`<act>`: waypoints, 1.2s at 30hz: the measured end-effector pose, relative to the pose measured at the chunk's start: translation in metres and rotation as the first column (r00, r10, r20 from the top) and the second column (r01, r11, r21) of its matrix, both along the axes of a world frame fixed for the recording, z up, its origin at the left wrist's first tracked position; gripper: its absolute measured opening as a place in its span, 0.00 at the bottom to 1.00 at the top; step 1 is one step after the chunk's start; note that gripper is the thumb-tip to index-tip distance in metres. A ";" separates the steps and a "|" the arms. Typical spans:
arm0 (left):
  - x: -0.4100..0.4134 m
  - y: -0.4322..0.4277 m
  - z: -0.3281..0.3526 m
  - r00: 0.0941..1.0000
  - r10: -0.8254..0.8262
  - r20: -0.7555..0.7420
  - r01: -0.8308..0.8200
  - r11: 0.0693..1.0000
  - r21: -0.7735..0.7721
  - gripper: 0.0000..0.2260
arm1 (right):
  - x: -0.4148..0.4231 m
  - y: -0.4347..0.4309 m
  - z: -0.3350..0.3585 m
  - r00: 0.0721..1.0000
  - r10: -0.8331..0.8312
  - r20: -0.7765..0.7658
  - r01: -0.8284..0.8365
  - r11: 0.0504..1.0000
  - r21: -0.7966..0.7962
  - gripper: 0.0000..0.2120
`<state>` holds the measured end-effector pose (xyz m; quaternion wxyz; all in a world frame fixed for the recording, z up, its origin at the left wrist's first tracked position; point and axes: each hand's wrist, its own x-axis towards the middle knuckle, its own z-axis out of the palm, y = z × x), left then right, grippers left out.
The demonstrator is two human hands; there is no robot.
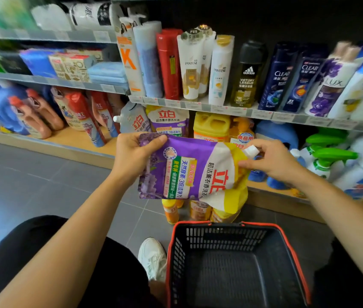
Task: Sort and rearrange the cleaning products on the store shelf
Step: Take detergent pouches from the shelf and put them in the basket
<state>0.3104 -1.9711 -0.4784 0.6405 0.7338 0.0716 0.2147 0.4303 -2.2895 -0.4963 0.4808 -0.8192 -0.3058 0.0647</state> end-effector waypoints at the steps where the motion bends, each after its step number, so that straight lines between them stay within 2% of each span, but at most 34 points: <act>1: 0.001 0.008 -0.002 1.000 0.016 -0.027 -0.016 1.000 0.014 0.06 | 0.001 0.006 0.009 0.999 -0.009 0.043 0.008 1.000 0.024 0.11; 5: 0.002 0.040 -0.013 0.992 0.073 -0.101 -0.060 0.990 0.128 0.10 | 0.011 0.041 0.045 0.993 -0.021 0.120 0.009 0.995 0.101 0.09; 8: 0.005 0.060 -0.027 0.977 0.095 -0.192 -0.045 0.967 0.251 0.05 | 0.022 0.082 0.073 0.968 -0.013 0.250 -0.008 0.997 0.082 0.11; 11: 0.011 0.068 -0.042 0.949 0.198 -0.247 -0.065 0.885 0.460 0.05 | 0.030 0.127 0.093 0.936 0.041 0.349 -0.047 0.999 0.009 0.09; 14: 0.022 0.078 -0.056 0.909 0.322 -0.263 -0.169 0.863 0.476 0.06 | 0.036 0.161 0.097 0.907 0.143 0.397 -0.101 0.987 -0.125 0.08; 18: 0.036 0.099 -0.076 0.867 0.318 -0.384 -0.192 0.924 0.331 0.08 | 0.043 0.190 0.081 0.895 0.248 0.370 -0.166 0.957 -0.240 0.10; 22: 0.059 0.143 -0.089 0.825 0.397 -0.402 -0.335 0.917 0.218 0.03 | 0.054 0.213 0.058 0.901 0.235 0.365 -0.159 0.961 -0.227 0.11; 23: 0.068 0.155 -0.089 0.818 0.412 -0.401 -0.345 0.910 0.230 0.05 | 0.058 0.219 0.053 0.904 0.216 0.369 -0.148 0.968 -0.204 0.12; 26: 0.098 0.185 -0.088 0.815 0.432 -0.387 -0.320 0.892 0.321 0.21 | 0.064 0.238 0.042 0.919 0.207 0.336 -0.160 0.974 -0.163 0.11; 31: 0.152 0.213 -0.086 0.856 0.394 -0.335 -0.252 0.883 0.395 0.30 | 0.069 0.273 0.020 0.919 0.282 0.274 -0.247 0.956 -0.156 0.09; 33: 0.167 0.219 -0.089 0.856 0.393 -0.335 -0.222 0.866 0.448 0.27 | 0.070 0.286 0.004 0.915 0.327 0.236 -0.283 0.938 -0.201 0.08; 36: 0.179 0.228 -0.095 0.832 0.456 -0.317 -0.228 0.801 0.554 0.16 | 0.068 0.304 -0.033 0.906 0.390 0.165 -0.331 0.895 -0.298 0.10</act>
